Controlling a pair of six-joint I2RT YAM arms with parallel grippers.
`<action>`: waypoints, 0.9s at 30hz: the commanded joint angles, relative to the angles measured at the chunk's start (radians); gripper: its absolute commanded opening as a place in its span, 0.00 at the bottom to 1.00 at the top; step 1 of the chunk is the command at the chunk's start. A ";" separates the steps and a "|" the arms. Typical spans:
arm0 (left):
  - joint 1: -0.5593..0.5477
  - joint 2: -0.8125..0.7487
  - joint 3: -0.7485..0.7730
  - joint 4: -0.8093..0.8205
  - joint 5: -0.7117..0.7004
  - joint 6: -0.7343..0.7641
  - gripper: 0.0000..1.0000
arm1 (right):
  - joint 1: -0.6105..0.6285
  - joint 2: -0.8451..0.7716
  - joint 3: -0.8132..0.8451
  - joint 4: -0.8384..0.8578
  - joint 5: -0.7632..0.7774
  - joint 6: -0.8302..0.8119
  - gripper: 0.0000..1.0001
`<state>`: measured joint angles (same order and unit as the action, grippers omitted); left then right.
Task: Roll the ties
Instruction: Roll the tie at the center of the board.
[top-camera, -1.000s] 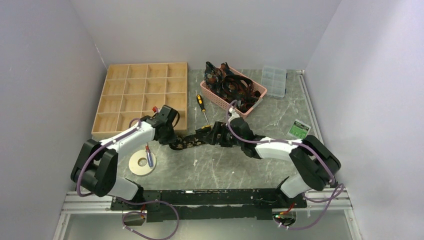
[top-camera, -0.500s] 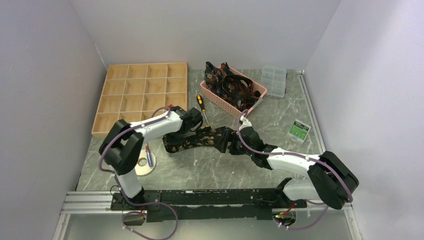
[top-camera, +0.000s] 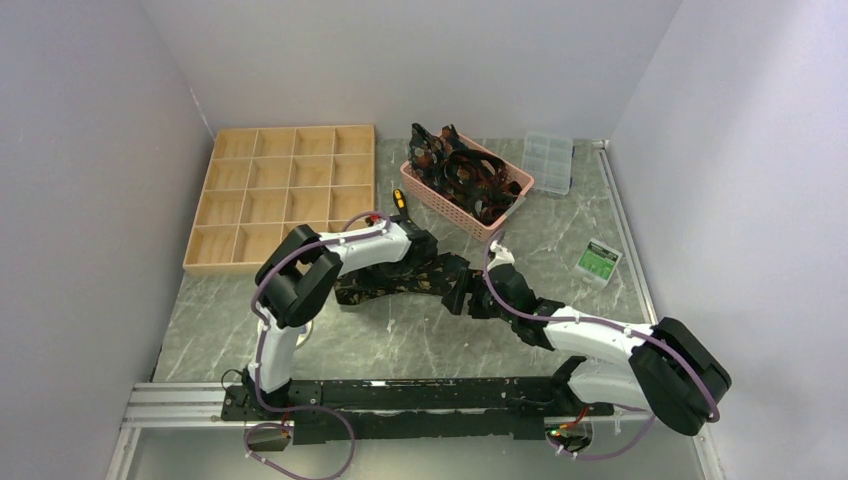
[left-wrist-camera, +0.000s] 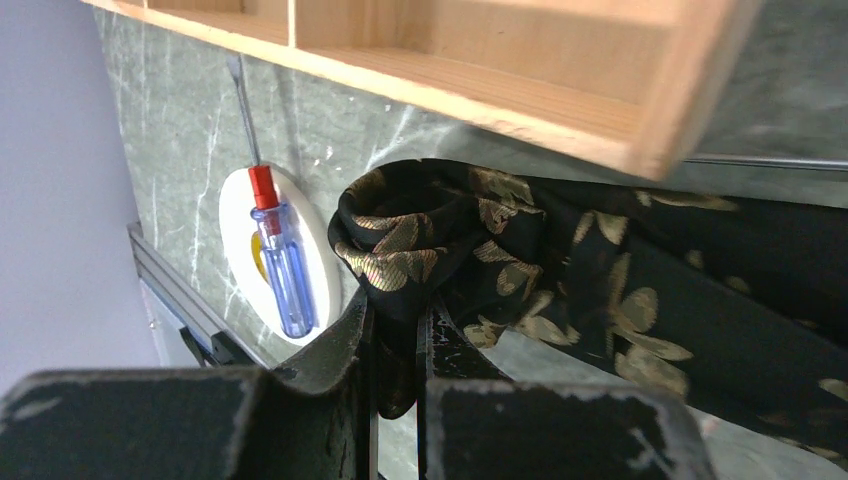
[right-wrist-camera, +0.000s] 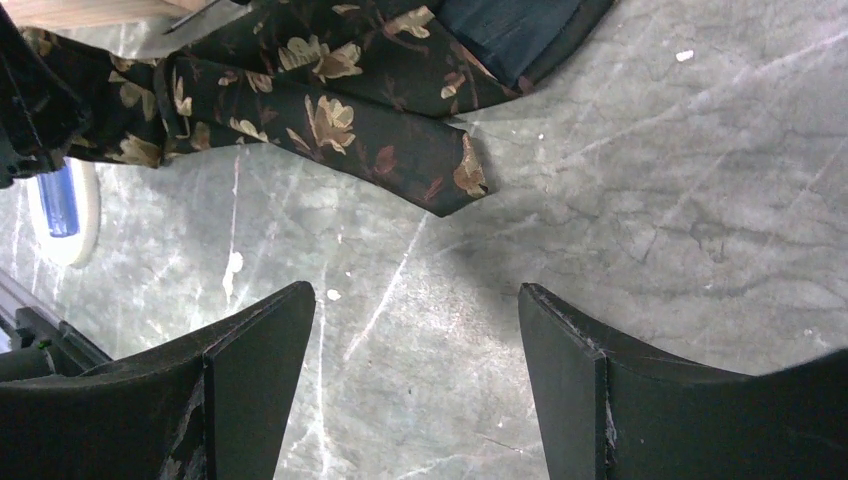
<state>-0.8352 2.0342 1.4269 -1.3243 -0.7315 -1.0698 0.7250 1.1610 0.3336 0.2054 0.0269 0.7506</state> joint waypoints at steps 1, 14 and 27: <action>-0.030 0.029 0.077 0.000 -0.007 -0.006 0.03 | -0.002 -0.021 -0.017 0.005 0.030 -0.017 0.79; -0.089 0.095 0.130 0.064 0.043 0.044 0.19 | -0.004 -0.017 -0.020 0.005 0.030 -0.026 0.79; -0.109 0.056 0.130 0.141 0.073 0.104 0.42 | -0.004 -0.020 -0.020 0.007 0.033 -0.027 0.79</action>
<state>-0.9340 2.1105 1.5417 -1.2774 -0.6983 -0.9684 0.7242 1.1587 0.3172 0.2008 0.0441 0.7395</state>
